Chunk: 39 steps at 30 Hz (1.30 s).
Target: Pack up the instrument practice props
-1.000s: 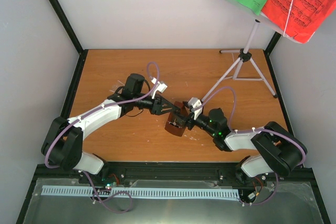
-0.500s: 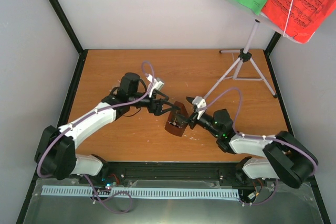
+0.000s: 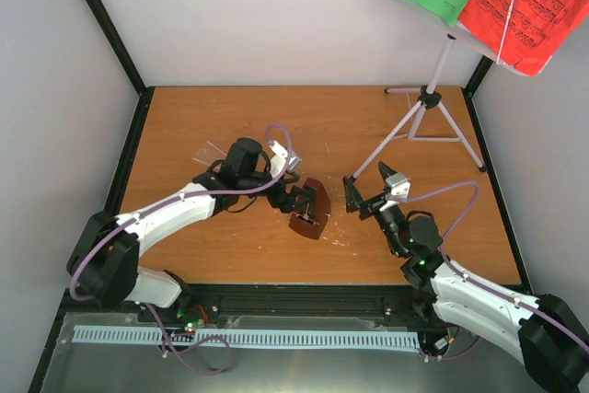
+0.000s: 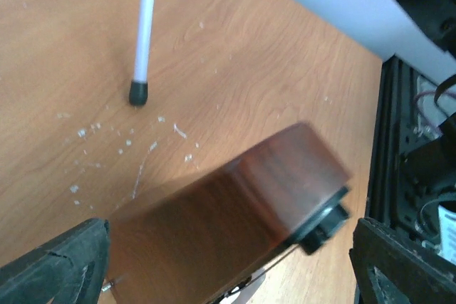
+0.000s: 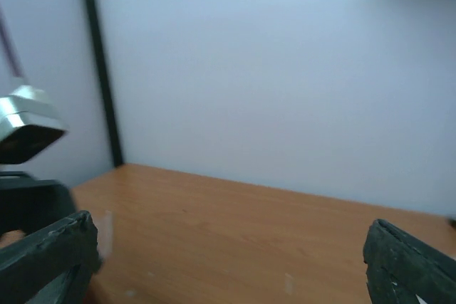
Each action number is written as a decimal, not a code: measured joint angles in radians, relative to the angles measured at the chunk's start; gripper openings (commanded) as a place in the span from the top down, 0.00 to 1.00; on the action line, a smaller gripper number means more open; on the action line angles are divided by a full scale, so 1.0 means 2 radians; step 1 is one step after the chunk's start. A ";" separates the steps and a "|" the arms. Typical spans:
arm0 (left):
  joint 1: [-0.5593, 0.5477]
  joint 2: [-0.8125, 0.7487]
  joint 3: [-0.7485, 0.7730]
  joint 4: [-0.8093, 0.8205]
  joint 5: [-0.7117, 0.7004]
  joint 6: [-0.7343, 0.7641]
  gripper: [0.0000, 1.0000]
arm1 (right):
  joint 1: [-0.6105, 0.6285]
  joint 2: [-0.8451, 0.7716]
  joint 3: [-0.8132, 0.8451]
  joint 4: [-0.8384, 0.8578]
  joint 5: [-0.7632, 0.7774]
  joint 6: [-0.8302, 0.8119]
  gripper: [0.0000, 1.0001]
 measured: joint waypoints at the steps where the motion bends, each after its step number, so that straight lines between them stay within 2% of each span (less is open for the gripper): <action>1: -0.003 0.011 0.000 -0.001 -0.002 0.004 0.07 | 0.000 -0.003 -0.007 -0.004 0.029 0.001 0.00; 5: -0.023 0.041 0.000 -0.010 -0.004 0.015 0.07 | 0.000 -0.003 -0.028 -0.022 0.092 0.003 0.00; 10: -0.038 0.043 0.000 -0.011 -0.007 0.024 0.11 | 0.000 -0.003 -0.029 -0.025 0.119 0.005 0.00; 25: -0.038 0.043 0.000 -0.012 -0.030 0.028 0.32 | 0.000 0.011 -0.029 -0.024 0.134 0.011 0.00; 39: -0.038 0.043 0.000 -0.012 -0.032 0.030 0.42 | 0.000 0.020 -0.029 -0.022 0.134 0.014 0.00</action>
